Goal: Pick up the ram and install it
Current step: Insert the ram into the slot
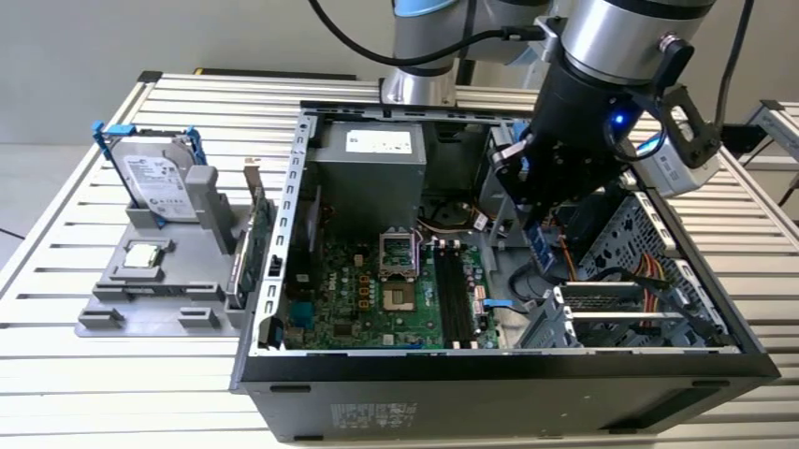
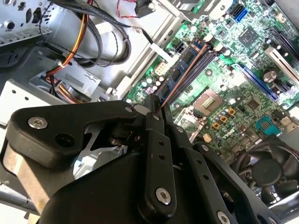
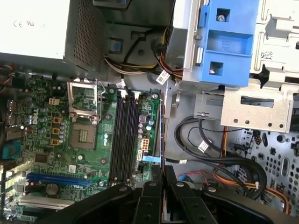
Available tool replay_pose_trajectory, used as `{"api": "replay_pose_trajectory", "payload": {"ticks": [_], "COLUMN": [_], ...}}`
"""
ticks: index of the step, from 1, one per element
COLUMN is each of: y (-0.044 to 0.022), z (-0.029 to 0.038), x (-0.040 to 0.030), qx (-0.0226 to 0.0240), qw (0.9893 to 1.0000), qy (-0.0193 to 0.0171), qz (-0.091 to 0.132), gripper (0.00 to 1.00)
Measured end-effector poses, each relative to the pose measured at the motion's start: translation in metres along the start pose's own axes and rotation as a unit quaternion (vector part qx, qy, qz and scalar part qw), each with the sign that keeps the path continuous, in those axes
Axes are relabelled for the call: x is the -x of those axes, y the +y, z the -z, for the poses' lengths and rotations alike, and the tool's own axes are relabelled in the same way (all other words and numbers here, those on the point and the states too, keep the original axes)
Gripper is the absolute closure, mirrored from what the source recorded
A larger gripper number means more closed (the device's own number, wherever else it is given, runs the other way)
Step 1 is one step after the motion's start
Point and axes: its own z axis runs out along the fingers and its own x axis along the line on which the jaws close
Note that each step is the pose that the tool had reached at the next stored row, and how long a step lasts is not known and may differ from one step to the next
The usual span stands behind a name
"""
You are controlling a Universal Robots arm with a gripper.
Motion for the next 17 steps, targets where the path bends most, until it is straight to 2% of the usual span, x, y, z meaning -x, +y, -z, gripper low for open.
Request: {"api": "replay_pose_trajectory", "payload": {"ticks": [9, 17], "y": [0.0000, 0.0004], "z": [-0.0018, -0.0075], "x": [0.0000, 0.0001], "qx": [0.0000, 0.0000], "qw": [1.0000, 1.0000], "qy": [0.0000, 0.0000], "qz": [0.000, 0.000], "gripper": [1.00, 1.00]}}
